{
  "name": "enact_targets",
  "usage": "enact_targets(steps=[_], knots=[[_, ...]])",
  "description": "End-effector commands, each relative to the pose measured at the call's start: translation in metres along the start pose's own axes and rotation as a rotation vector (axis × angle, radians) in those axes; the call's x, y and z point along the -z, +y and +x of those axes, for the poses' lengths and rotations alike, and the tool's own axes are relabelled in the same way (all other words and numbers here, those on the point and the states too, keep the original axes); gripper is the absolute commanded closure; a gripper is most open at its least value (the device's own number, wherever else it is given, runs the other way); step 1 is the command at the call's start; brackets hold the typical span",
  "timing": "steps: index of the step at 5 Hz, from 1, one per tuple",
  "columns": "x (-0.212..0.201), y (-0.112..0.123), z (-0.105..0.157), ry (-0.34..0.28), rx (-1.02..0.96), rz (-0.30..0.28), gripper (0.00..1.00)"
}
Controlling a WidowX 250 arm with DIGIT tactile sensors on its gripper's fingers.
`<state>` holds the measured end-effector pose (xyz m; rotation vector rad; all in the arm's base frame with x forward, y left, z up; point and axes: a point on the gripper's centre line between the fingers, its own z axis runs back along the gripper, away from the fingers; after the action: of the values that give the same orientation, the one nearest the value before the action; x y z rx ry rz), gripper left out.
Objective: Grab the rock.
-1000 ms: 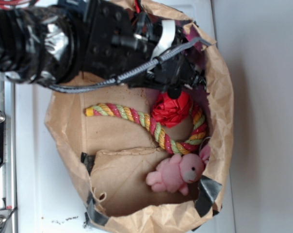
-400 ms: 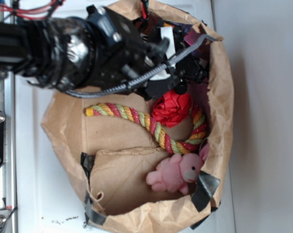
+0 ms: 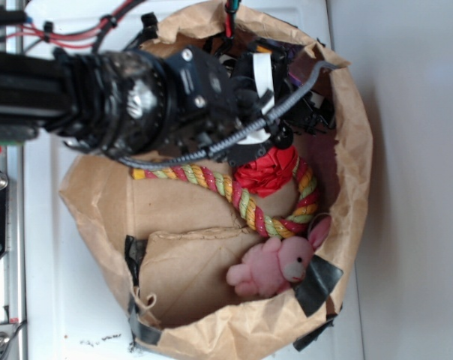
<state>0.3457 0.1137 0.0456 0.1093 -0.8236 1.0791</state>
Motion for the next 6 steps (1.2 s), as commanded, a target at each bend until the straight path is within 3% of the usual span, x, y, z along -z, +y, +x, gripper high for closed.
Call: enact_targets(steps=[1, 3, 4, 6], knots=[[-0.012, 0.005, 0.011, 0.015, -0.029, -0.039, 1.00], [-0.025, 0.011, 0.020, 0.050, -0.013, -0.085, 1.00], [-0.047, 0.020, 0.025, 0.110, 0.050, -0.156, 1.00], [-0.086, 0.022, 0.034, 0.272, 0.227, -0.191, 1.00]])
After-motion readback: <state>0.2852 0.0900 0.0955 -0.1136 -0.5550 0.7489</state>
